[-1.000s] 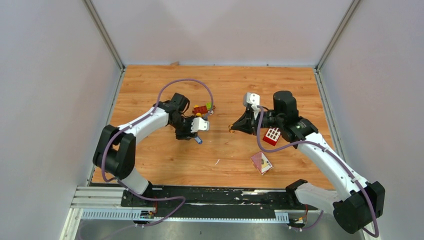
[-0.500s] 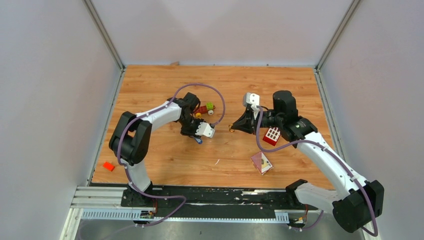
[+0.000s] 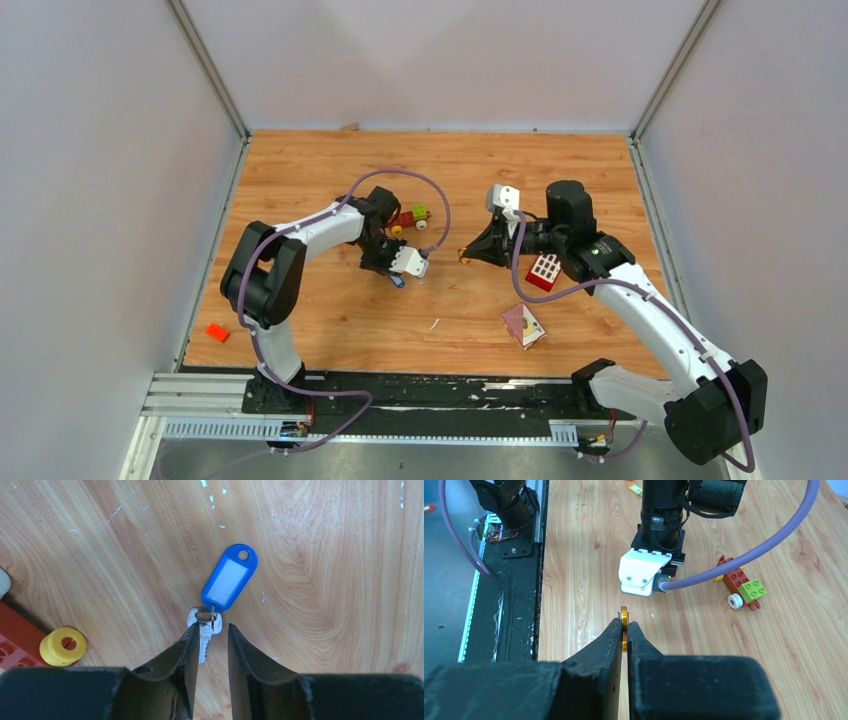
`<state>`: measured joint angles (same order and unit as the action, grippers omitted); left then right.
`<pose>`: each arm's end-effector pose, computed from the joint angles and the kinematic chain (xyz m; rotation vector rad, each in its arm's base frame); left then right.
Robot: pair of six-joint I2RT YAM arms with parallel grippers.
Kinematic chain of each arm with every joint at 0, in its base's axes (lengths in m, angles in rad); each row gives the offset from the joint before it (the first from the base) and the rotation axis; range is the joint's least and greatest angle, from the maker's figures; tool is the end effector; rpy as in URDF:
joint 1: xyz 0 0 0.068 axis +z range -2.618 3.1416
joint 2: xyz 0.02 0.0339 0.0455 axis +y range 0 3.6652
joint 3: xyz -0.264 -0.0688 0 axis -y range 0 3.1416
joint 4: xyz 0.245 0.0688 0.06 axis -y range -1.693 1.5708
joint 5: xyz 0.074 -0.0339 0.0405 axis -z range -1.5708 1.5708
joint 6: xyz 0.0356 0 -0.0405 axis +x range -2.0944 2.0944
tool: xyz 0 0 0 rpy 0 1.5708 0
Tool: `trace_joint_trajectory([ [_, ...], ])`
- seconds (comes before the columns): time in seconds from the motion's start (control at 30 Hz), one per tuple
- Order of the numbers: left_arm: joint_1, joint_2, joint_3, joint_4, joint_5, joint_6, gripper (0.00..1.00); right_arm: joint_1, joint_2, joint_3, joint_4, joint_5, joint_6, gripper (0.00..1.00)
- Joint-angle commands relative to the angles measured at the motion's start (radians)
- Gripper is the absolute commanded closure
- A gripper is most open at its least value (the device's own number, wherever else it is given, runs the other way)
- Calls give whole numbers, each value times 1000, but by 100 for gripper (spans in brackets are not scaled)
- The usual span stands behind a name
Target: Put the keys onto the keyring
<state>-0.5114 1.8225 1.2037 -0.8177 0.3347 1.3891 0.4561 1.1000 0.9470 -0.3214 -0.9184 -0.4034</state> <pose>0.2860 -0.1739 0.1693 2.3437 1.6353 -0.3553 0.1999 0.1296 0.3271 -1.3032 1.4770 0.9624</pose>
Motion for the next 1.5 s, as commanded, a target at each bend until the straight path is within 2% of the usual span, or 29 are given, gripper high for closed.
trace_joint_trajectory([
  [0.0, -4, 6, 31, -2, 35, 3, 66, -7, 1, -5, 31, -19, -16, 100],
  [0.3, -4, 23, 36, 11, 50, -9, 71, -12, -2, -7, 32, -22, -15, 100],
  [0.5, -4, 31, 40, 11, 50, -15, 77, -13, -2, -7, 31, -23, -15, 100],
  [0.87, 1, -17, 50, 3, 58, -67, 99, -17, -2, -11, 40, -29, -10, 100],
  [0.97, 14, -54, 46, 6, 101, -96, 100, -17, -3, -11, 44, -31, -4, 100],
  [1.1, 47, -148, 14, 44, 188, -167, 100, -26, -12, -10, 58, -25, 21, 100],
  [1.3, 50, -402, -128, 222, 316, -356, 100, -39, 4, 2, 130, -23, 160, 100],
  [1.47, -34, -641, -228, 423, 263, -534, 100, -36, 113, 95, 119, -98, 256, 100],
])
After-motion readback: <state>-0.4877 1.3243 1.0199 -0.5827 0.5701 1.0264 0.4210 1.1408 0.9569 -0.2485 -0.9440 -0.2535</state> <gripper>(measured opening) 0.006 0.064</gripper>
